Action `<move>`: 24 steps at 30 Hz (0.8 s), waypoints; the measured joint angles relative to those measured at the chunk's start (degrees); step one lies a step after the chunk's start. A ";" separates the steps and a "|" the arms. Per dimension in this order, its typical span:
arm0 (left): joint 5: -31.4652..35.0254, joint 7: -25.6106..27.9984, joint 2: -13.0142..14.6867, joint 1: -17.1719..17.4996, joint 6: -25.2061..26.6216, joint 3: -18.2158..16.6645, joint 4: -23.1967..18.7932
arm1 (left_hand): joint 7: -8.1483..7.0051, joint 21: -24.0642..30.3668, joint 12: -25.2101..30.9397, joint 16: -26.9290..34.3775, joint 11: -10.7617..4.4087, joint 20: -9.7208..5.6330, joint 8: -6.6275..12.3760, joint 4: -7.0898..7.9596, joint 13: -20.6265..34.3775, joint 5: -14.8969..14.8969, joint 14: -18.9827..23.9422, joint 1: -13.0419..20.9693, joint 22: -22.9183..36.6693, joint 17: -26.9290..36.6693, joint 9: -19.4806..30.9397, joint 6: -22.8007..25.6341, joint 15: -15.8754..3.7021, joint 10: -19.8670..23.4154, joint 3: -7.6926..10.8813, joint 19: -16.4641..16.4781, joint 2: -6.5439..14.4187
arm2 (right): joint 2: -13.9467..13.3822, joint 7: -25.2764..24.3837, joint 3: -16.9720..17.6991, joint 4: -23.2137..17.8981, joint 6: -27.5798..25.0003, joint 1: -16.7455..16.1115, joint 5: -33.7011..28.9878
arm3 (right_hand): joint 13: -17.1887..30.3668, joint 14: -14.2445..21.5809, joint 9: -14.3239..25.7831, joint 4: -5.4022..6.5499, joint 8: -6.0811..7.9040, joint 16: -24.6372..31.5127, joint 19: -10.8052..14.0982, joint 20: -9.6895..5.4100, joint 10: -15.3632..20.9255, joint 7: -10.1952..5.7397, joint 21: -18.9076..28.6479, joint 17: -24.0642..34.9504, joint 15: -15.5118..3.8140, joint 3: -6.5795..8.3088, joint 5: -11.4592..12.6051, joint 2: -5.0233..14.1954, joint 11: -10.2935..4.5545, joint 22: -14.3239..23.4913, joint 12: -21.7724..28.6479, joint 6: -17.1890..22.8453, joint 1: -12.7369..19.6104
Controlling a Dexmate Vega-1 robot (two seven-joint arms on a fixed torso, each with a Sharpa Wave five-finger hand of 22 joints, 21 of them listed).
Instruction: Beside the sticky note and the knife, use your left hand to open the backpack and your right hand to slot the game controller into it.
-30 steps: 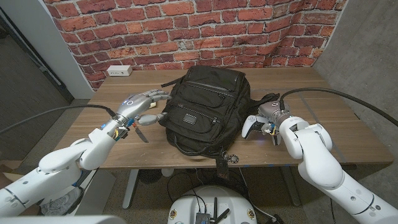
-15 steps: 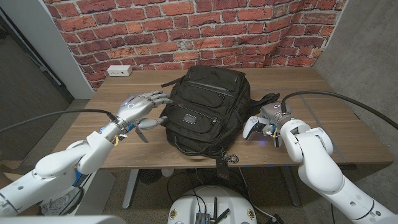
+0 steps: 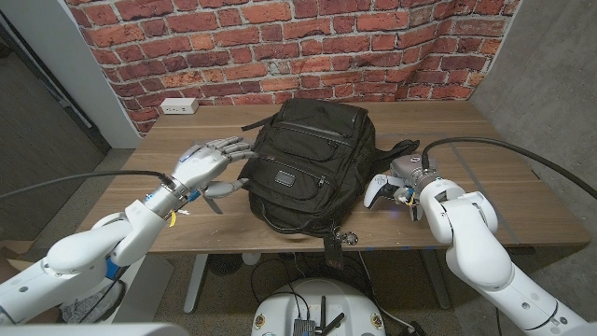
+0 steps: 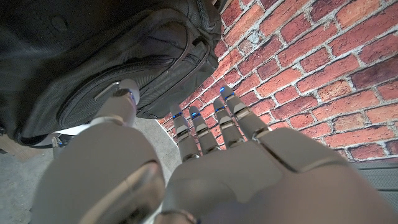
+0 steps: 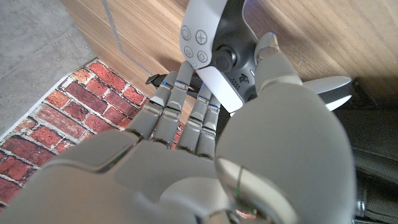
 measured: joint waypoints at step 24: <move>4.49 1.73 0.65 2.84 1.99 -1.56 -0.18 | -0.35 0.00 -0.45 0.00 -0.19 0.20 -0.88 1.04 0.01 0.00 2.51 11.45 -0.01 -0.01 0.08 0.53 -0.10 1.80 -17.60 0.40 1.94 | 0.71 1.48 -0.32 1.00 0.02 0.74 0.03 | 0.14 0.49 0.02 0.22 0.14 -0.51 0.19 0.20 0.39 -0.01 0.00 0.03 -0.50 -0.38 0.22 -0.01 0.00 0.00 -0.45 0.00 0.01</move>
